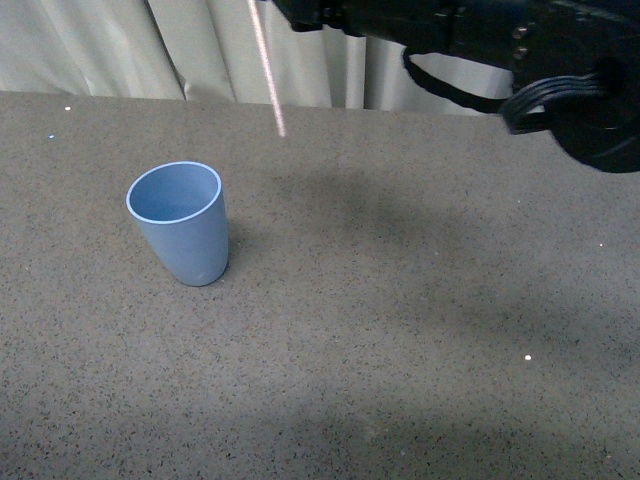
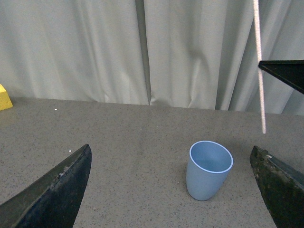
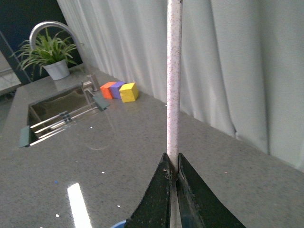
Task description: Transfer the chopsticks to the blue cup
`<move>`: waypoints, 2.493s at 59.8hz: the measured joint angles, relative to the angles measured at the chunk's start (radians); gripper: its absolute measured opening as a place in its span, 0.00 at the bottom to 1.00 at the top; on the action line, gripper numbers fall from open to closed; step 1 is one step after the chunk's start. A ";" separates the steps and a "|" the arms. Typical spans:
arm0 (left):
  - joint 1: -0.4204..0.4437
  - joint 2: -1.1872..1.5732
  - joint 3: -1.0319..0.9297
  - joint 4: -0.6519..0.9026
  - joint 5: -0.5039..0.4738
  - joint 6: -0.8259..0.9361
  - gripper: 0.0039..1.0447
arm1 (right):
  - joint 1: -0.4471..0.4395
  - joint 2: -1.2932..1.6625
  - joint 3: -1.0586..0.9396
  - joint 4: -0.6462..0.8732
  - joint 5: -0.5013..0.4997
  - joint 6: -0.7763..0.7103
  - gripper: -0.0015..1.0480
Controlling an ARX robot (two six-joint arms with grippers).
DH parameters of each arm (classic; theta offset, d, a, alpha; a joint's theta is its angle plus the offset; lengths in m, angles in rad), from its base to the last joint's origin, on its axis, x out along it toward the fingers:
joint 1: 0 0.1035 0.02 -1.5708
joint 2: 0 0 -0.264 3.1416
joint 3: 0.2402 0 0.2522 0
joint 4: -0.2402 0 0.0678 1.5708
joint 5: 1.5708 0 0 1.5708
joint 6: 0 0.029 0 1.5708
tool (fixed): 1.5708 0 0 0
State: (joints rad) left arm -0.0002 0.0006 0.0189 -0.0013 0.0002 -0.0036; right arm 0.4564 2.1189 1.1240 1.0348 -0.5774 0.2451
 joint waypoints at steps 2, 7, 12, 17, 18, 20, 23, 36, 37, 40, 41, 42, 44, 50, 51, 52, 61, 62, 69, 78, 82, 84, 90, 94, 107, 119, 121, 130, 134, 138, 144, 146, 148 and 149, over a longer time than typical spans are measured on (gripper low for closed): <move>0.000 0.000 0.000 0.000 0.000 0.000 0.94 | 0.011 0.015 0.020 0.000 -0.001 0.019 0.01; 0.000 0.000 0.000 0.000 0.000 0.000 0.94 | 0.043 0.061 0.083 -0.008 -0.003 0.045 0.01; 0.000 0.000 0.000 0.000 0.000 0.000 0.94 | 0.067 0.101 0.134 -0.023 -0.006 0.055 0.01; 0.000 0.000 0.000 0.000 0.000 0.000 0.94 | 0.087 0.139 0.179 -0.037 -0.008 0.056 0.01; 0.000 0.000 0.000 0.000 0.000 0.000 0.94 | 0.091 0.148 0.188 -0.040 -0.009 0.056 0.01; 0.000 0.000 0.000 0.000 0.000 0.000 0.94 | 0.097 0.161 0.200 -0.044 -0.008 0.055 0.01; 0.000 0.000 0.000 0.000 0.000 0.000 0.94 | 0.108 0.188 0.222 -0.052 -0.008 0.054 0.01; 0.000 0.000 0.000 0.000 0.000 0.000 0.94 | 0.129 0.287 0.297 -0.099 -0.006 0.037 0.01; 0.000 0.000 0.000 0.000 0.000 0.000 0.94 | 0.129 0.293 0.299 -0.099 -0.005 0.036 0.01; 0.000 0.000 0.000 0.000 0.000 0.000 0.94 | 0.130 0.302 0.301 -0.102 0.000 0.031 0.01; 0.000 0.000 0.000 0.000 0.000 0.000 0.94 | 0.130 0.303 0.301 -0.103 0.000 0.027 0.01; 0.000 0.000 0.000 0.000 0.000 0.000 0.94 | 0.130 0.304 0.300 -0.105 0.000 0.023 0.01; 0.000 0.000 0.000 0.000 0.000 0.000 0.94 | 0.130 0.306 0.300 -0.108 0.000 0.016 0.01; 0.000 0.000 0.000 0.000 0.000 0.000 0.94 | 0.130 0.308 0.298 -0.112 0.000 -0.011 0.01; 0.000 0.000 0.000 0.000 0.000 0.000 0.94 | 0.130 0.309 0.295 -0.112 0.000 -0.014 0.01; 0.000 0.000 0.000 0.000 0.000 0.000 0.94 | 0.130 0.309 0.293 -0.111 0.000 -0.014 0.01; 0.000 0.000 0.000 0.000 0.000 0.000 0.94 | 0.125 0.308 0.257 -0.090 0.004 -0.024 0.03; 0.000 0.000 0.000 0.000 0.000 0.000 0.94 | 0.123 0.308 0.250 -0.086 0.004 -0.024 0.06; 0.000 0.000 0.000 0.000 0.000 0.000 0.94 | 0.115 0.290 0.192 -0.048 0.004 -0.022 0.25; 0.000 0.000 0.000 0.000 0.000 0.000 0.94 | 0.092 0.224 0.097 0.019 0.009 -0.011 0.50; 0.000 0.000 0.000 0.000 0.000 0.000 0.94 | 0.079 0.188 0.058 0.036 0.031 -0.003 0.60; 0.000 0.000 0.000 0.000 0.000 0.000 0.94 | 0.071 0.162 0.029 0.044 0.053 0.007 0.67; 0.000 0.000 0.000 0.000 0.000 0.000 0.94 | 0.039 0.093 -0.051 0.020 0.144 0.028 0.84; 0.000 0.000 0.000 0.000 0.000 0.000 0.94 | 0.010 0.050 -0.115 0.009 0.229 0.028 0.93; 0.000 0.000 0.000 0.000 0.000 0.000 0.94 | -0.137 -0.166 -0.391 -0.074 0.546 -0.093 0.91; 0.000 0.000 0.000 0.000 0.000 0.000 0.94 | -0.186 -0.502 -0.712 0.134 0.810 -0.205 0.71; 0.000 0.000 0.000 0.000 -0.002 0.000 0.94 | -0.200 -0.547 -0.743 0.140 0.814 -0.213 0.66; 0.000 0.000 0.000 0.000 0.000 0.000 0.94 | -0.265 -0.707 -0.881 0.116 0.764 -0.236 0.35; 0.000 0.000 0.000 0.000 0.000 0.000 0.94 | -0.286 -0.761 -0.920 0.097 0.746 -0.239 0.23; 0.000 0.000 0.000 0.000 0.000 0.000 0.94 | -0.301 -0.813 -0.949 0.076 0.730 -0.240 0.13; 0.000 0.000 0.000 0.000 0.000 0.000 0.94 | -0.322 -0.898 -0.988 0.035 0.702 -0.243 0.01; 0.000 0.000 0.000 0.000 0.000 0.000 0.94 | -0.328 -0.922 -0.999 0.021 0.696 -0.245 0.01; 0.000 0.000 0.000 0.000 0.000 0.000 0.94 | -0.335 -0.946 -1.009 0.006 0.690 -0.245 0.01; 0.000 0.000 0.000 0.000 0.000 0.000 0.94 | -0.337 -0.954 -1.012 0.001 0.689 -0.245 0.01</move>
State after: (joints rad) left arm -0.0002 0.0002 0.0189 -0.0013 -0.0002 -0.0036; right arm 0.1196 1.1652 0.1120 1.0359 0.1116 0.0006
